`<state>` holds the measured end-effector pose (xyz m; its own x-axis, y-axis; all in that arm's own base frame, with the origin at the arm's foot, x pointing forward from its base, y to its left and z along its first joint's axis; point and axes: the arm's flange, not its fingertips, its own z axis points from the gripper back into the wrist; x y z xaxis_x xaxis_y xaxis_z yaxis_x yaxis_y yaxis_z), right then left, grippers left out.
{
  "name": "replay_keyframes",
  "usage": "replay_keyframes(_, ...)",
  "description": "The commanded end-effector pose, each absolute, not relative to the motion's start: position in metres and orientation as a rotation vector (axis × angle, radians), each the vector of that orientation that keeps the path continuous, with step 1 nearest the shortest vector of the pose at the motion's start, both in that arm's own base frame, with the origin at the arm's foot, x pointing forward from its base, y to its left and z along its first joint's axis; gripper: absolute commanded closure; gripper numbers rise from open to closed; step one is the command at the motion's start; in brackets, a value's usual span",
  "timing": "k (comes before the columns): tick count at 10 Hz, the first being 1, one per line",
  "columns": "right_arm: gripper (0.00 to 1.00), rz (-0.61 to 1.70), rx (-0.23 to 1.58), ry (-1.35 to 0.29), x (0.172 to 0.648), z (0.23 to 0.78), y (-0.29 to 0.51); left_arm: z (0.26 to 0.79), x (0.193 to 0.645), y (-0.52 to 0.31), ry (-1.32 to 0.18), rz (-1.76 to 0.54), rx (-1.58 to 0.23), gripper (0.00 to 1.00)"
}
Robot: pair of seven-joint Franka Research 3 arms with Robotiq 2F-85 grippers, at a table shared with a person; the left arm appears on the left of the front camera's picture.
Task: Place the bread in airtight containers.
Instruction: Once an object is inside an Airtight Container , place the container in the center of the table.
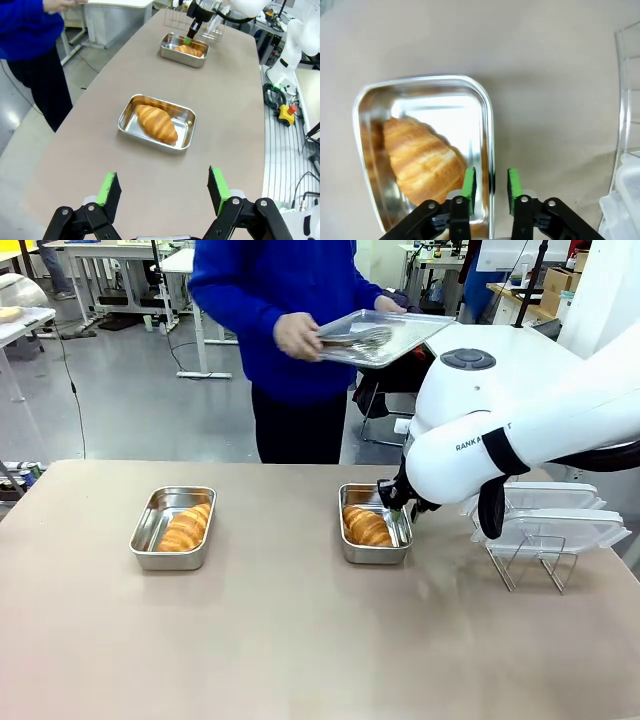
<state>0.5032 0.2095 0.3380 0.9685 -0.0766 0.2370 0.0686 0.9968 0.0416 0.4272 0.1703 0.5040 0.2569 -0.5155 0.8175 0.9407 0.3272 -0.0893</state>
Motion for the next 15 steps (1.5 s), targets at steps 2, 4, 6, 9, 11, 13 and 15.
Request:
replay_keyframes(2, 0.17, -0.074, 0.160, -0.374, 0.499, 0.411, 0.195, 0.505, 0.425, 0.171, -0.775, -1.108, -0.659, 0.09)
replay_keyframes(4, 0.00, 0.047, 0.289, -0.423, 0.497, 0.464, 0.169, 0.505, 0.425, 0.171, -0.775, -1.108, -0.659, 0.09)
replay_keyframes(6, 0.00, 0.242, 0.482, -0.469, 0.493, 0.510, 0.117, 0.505, 0.425, 0.171, -0.775, -1.108, -0.659, 0.09)
replay_keyframes(9, 0.00, 0.594, 0.600, -0.556, 0.484, 0.534, 0.036, 0.505, 0.425, 0.171, -0.775, -1.108, -0.659, 0.09)
replay_keyframes(11, 0.00, 0.824, 0.629, -0.590, 0.469, 0.530, -0.007, 0.505, 0.425, 0.171, -0.775, -1.108, -0.659, 0.09)
replay_keyframes(13, 0.00, 0.959, 0.642, -0.655, 0.454, 0.517, -0.036, 0.505, 0.425, 0.171, -0.775, -1.108, -0.659, 0.09)
replay_keyframes(15, 0.00, 1.013, 0.680, -0.755, 0.441, 0.498, -0.060, 0.505, 0.425, 0.171, -0.775, -1.108, -0.659, 0.09)
